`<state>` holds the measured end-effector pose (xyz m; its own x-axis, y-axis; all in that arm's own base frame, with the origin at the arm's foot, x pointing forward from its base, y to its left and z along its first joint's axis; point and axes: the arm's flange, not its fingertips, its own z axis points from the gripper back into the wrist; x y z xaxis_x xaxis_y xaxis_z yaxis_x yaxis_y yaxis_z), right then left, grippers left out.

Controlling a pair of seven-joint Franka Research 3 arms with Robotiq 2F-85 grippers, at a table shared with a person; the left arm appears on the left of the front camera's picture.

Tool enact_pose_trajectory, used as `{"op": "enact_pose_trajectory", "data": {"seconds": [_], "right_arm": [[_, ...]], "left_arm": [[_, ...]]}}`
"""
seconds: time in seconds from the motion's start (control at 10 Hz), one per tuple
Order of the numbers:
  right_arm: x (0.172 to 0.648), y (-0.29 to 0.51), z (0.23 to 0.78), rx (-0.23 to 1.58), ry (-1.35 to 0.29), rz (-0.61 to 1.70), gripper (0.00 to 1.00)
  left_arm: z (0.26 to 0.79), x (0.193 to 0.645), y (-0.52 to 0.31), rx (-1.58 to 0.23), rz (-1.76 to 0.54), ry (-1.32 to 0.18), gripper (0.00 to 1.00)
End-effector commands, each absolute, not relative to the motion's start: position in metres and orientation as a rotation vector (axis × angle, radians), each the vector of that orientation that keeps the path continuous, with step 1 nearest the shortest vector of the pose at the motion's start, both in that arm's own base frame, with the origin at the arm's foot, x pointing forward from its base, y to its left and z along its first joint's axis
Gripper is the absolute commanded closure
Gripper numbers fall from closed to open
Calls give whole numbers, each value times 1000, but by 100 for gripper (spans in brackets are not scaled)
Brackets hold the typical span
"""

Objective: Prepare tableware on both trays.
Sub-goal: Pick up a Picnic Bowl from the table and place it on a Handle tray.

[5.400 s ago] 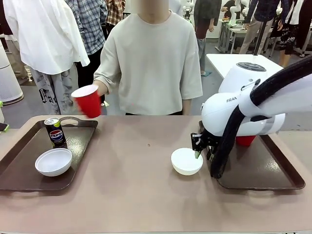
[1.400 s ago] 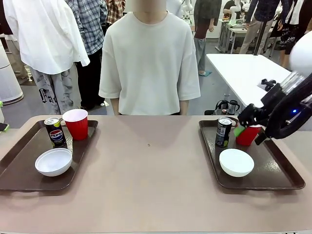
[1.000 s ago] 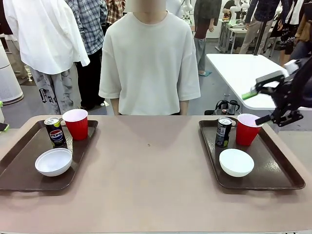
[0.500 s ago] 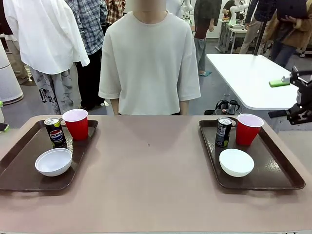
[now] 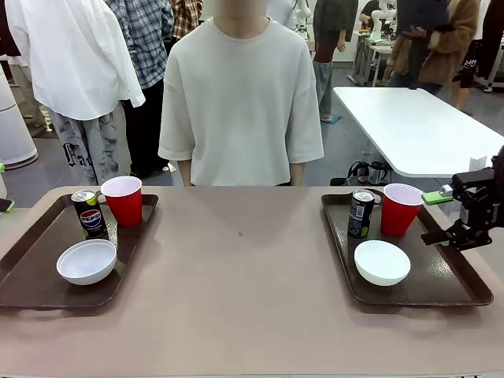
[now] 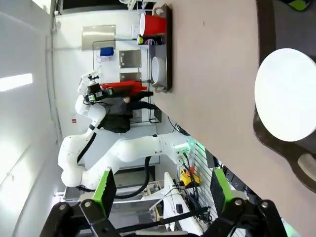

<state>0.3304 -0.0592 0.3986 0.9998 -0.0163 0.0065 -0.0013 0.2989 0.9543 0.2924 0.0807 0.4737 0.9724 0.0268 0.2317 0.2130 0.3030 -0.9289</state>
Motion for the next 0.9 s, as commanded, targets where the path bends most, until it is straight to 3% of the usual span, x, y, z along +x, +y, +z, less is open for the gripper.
{"op": "enact_pose_trajectory", "data": {"seconds": [0.0,0.8], "right_arm": [[328,-62,411,1278,-25,-39,0],[328,-62,411,1278,-25,-39,0]], "left_arm": [[475,293,81,-1280,-135,-239,17],[475,293,81,-1280,-135,-239,17]]}}
